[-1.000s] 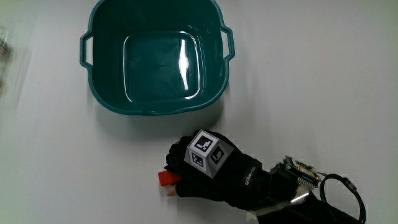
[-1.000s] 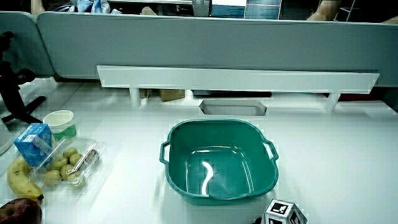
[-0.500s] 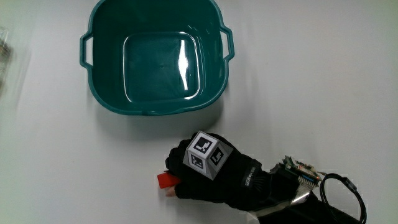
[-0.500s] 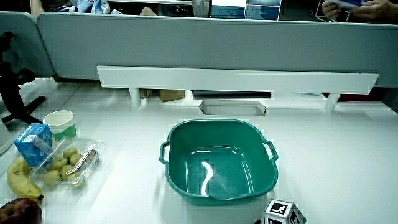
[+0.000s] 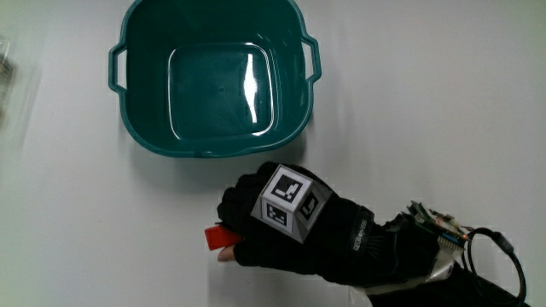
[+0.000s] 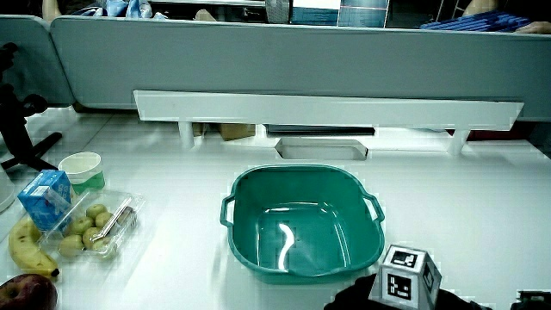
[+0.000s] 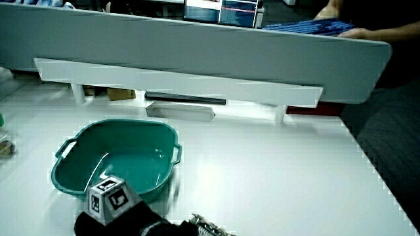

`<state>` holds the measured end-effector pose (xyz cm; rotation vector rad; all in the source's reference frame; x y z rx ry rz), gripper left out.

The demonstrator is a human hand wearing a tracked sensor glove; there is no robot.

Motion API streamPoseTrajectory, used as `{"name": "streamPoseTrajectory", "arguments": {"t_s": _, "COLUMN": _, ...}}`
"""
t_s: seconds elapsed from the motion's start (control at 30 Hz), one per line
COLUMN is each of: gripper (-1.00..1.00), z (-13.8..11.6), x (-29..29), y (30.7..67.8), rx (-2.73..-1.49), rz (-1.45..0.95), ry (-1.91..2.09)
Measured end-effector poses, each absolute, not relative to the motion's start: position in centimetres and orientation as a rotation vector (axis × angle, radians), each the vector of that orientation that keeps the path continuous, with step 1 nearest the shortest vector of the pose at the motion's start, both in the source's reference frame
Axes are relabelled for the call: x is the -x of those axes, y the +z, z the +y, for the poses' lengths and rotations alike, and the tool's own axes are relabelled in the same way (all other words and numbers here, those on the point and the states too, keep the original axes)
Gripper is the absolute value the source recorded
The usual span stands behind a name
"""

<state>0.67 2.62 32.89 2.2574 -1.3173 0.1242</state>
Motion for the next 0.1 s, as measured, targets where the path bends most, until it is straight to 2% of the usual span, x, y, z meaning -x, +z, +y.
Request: {"name": "streamPoseTrajectory", "arguments": {"t_s": 0.1, "gripper": -1.00, "z": 1.74, "x": -0.77, "y": 31.24, "rx": -2.289, "rz": -1.324, "ry": 0.137}}
